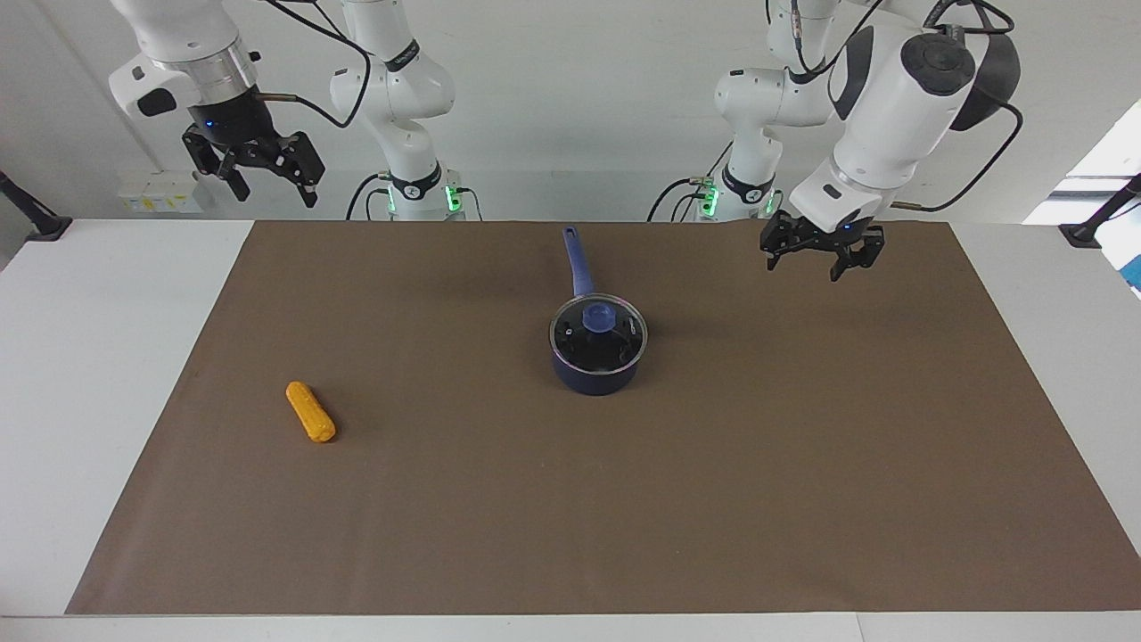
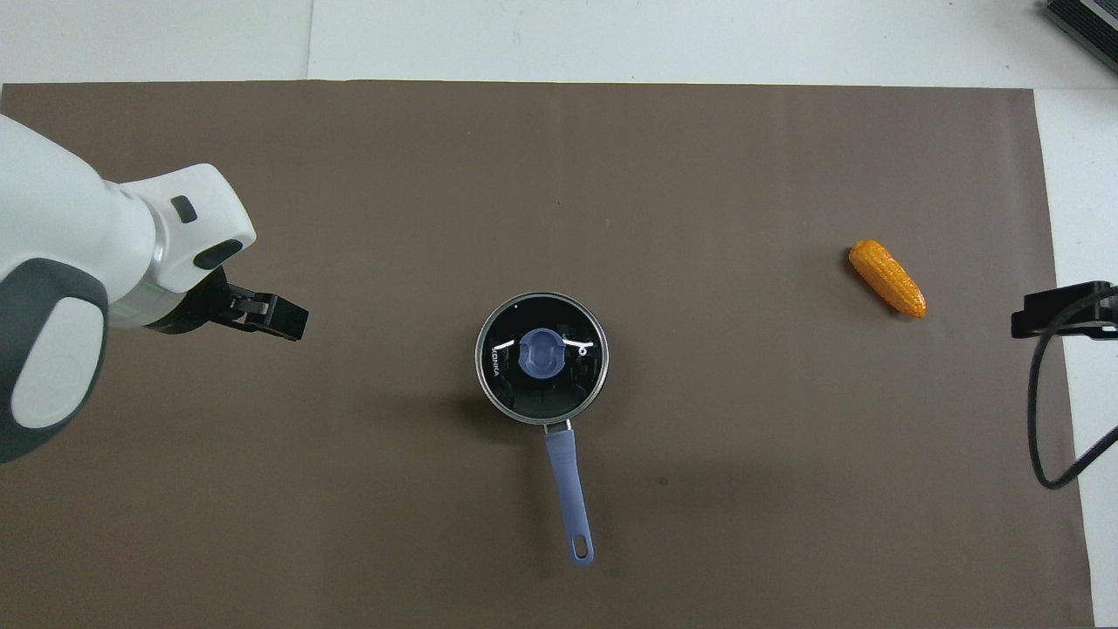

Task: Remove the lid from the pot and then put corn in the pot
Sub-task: 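Move the left gripper toward the glass lid on the black pot, then grasp the blue knob of the glass lid with the left gripper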

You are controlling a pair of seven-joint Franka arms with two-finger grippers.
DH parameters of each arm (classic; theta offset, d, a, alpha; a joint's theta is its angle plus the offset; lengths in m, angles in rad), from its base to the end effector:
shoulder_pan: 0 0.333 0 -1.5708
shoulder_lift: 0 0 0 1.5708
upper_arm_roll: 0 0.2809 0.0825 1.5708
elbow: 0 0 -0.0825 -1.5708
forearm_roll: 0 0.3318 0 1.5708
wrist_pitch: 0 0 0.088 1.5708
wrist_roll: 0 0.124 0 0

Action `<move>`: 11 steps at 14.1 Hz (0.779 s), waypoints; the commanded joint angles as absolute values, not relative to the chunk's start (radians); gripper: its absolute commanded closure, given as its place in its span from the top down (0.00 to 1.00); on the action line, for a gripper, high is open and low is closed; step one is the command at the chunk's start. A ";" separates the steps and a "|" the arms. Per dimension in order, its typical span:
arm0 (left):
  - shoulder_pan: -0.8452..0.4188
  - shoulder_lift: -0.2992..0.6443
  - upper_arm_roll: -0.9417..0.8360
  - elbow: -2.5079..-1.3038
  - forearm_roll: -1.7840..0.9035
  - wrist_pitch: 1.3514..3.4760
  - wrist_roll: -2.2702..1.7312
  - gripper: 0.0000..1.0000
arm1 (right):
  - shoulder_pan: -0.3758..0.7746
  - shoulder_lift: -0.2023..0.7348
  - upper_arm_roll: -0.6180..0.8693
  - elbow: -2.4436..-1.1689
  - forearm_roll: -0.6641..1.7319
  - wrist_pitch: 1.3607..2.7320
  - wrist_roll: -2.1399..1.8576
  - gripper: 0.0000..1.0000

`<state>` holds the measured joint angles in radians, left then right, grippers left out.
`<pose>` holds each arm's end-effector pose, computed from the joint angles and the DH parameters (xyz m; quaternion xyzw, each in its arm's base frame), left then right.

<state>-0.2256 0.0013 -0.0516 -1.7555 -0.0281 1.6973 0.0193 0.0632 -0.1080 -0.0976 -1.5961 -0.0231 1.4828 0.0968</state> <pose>0.4846 -0.1411 0.5045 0.9888 -0.1455 -0.0313 0.0100 0.4626 -0.0216 0.6061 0.9978 -0.0662 -0.0027 0.0063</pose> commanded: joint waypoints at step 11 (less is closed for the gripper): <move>-0.578 0.141 -0.037 -1.864 -0.048 2.077 -0.365 1.00 | 0.057 -0.124 -0.094 -1.609 -0.021 1.485 0.072 1.00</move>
